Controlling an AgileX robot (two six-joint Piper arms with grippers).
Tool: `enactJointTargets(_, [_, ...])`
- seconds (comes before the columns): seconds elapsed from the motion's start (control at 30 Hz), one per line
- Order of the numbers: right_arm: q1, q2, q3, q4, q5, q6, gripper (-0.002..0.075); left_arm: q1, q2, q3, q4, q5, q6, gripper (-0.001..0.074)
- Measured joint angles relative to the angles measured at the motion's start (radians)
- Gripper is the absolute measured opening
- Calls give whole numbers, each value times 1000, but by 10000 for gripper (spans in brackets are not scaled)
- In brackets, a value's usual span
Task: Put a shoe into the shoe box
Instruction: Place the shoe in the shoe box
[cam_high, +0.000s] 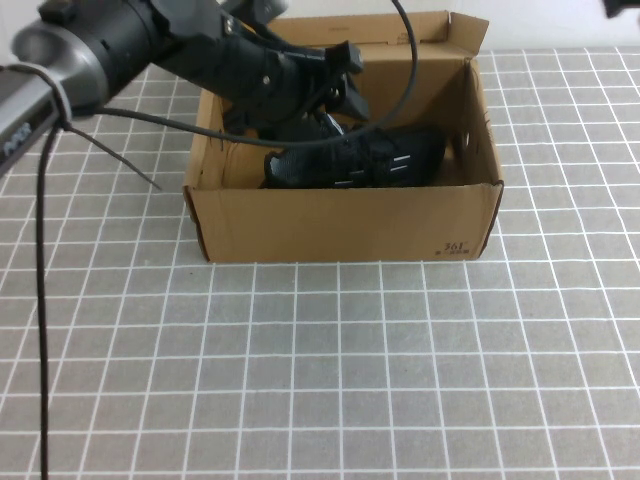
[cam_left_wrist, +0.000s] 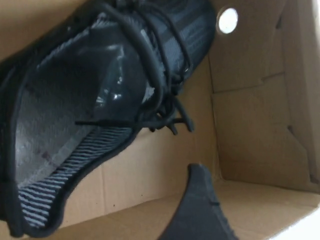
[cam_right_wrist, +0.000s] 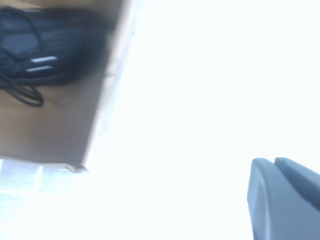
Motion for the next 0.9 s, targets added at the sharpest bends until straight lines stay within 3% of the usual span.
enactJointTargets(0.37, [-36,-42,22,43,-39,-12,-16,0,88,-49,-15,-75,-36,452])
enactJointTargets(0.9, [-38,-42,22,78,-43,-28,-16,0,248,-187,54,-49,-51,452])
